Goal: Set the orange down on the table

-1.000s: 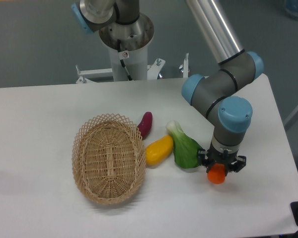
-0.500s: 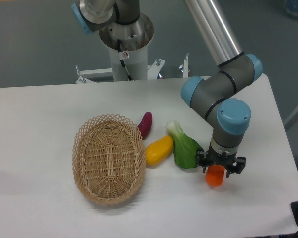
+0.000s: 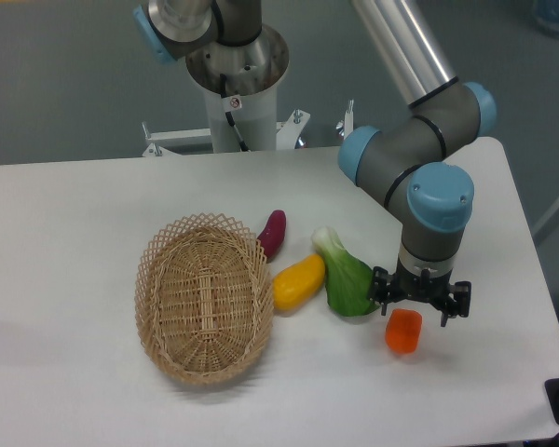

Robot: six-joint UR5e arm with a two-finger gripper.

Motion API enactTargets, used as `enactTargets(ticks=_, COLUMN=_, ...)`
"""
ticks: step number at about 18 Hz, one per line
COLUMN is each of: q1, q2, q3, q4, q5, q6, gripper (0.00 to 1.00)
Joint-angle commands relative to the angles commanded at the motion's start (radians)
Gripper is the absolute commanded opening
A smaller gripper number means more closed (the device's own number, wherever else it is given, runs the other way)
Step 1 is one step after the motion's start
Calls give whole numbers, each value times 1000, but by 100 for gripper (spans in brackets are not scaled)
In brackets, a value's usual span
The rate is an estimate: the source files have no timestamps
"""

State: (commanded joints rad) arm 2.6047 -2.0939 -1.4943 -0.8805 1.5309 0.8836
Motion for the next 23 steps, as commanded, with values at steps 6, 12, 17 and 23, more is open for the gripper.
enactTargets(ticks=6, q1=40, q2=61, q3=83, q4=-79, q5=6, q6=160, gripper=100)
enactTargets(ticks=12, q1=161, q2=163, q3=120, q4=-280, q5=-6, q6=383, gripper=100)
enactTargets(ticks=17, q1=225, q2=195, q3=143, q4=-313, q5=-43, q6=465, gripper=100)
enactTargets(ticks=23, q1=238, q2=198, q3=160, q4=-321, q5=-40, q6=468, gripper=100)
